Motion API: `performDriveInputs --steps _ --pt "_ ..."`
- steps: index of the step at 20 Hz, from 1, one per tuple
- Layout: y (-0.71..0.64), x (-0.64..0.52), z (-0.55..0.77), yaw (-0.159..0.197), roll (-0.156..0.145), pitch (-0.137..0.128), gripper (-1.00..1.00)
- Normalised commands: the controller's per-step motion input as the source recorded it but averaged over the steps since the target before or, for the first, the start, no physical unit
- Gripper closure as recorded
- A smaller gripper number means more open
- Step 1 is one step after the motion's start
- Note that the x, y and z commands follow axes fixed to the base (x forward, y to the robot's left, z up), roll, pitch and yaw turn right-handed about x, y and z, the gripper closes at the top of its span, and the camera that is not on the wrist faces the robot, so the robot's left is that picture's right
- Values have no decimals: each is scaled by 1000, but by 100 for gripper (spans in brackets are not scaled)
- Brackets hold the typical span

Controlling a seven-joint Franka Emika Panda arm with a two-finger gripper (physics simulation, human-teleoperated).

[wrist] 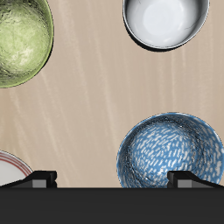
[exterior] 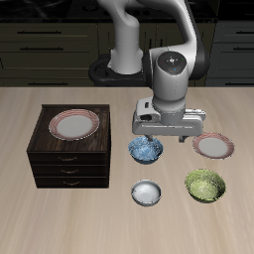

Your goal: Place the blue bowl onto the plate that is on top of the cabinet

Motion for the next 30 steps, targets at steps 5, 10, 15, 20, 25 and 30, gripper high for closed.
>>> performDriveInputs --steps 5,10,15,20,25,30 --pt "-5 -31 -204 -9 -5 17 -100" --pt "-18 -9 -171 1 -11 18 -100" --pt "-6 1 -250 -7 -5 42 -100" --pt "-65 -10 -241 -17 -9 41 -100" --pt "-33 -8 -226 -24 15 34 100" --pt "-59 -12 -31 -9 1 9 100"
